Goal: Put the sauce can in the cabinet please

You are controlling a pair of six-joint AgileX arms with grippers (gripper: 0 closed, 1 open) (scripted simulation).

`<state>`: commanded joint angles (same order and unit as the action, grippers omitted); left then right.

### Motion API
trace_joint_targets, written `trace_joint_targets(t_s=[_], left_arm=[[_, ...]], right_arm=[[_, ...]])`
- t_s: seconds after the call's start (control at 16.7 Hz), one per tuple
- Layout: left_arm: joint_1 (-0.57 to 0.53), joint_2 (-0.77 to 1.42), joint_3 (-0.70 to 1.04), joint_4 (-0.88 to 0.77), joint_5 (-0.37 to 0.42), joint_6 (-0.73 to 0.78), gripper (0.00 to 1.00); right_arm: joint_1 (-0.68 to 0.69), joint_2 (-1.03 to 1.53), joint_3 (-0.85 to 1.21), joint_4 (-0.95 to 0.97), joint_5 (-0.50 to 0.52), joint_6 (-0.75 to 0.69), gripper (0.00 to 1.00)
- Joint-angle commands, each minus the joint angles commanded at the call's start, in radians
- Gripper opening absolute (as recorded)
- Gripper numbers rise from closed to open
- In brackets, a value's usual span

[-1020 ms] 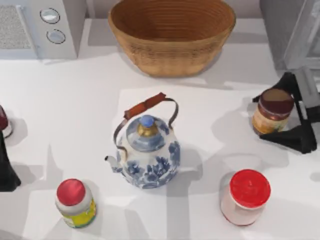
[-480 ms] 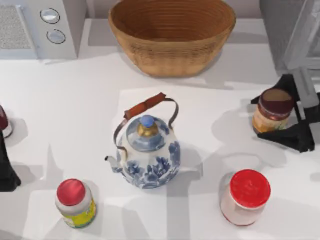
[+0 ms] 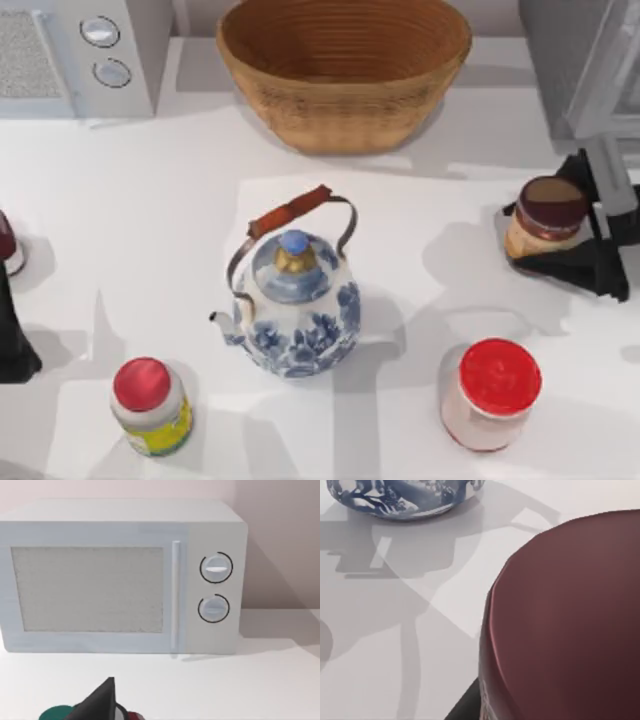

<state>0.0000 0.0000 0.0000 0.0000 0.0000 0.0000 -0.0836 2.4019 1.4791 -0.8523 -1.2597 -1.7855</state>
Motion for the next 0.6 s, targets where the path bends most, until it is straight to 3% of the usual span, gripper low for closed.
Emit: trace_joint_targets(t_s=[0.12, 0.18, 0.6], left_arm=[[0.0, 0.0, 0.0, 0.0, 0.0, 0.0, 1.0], [0.0, 0.0, 0.0, 0.0, 0.0, 0.0, 1.0], [0.0, 0.0, 0.0, 0.0, 0.0, 0.0, 1.0]], right_arm=[[0.0, 0.0, 0.0, 0.0, 0.0, 0.0, 0.02], [0.0, 0.0, 0.0, 0.0, 0.0, 0.0, 0.0], [0.0, 0.0, 0.0, 0.0, 0.0, 0.0, 0.0]])
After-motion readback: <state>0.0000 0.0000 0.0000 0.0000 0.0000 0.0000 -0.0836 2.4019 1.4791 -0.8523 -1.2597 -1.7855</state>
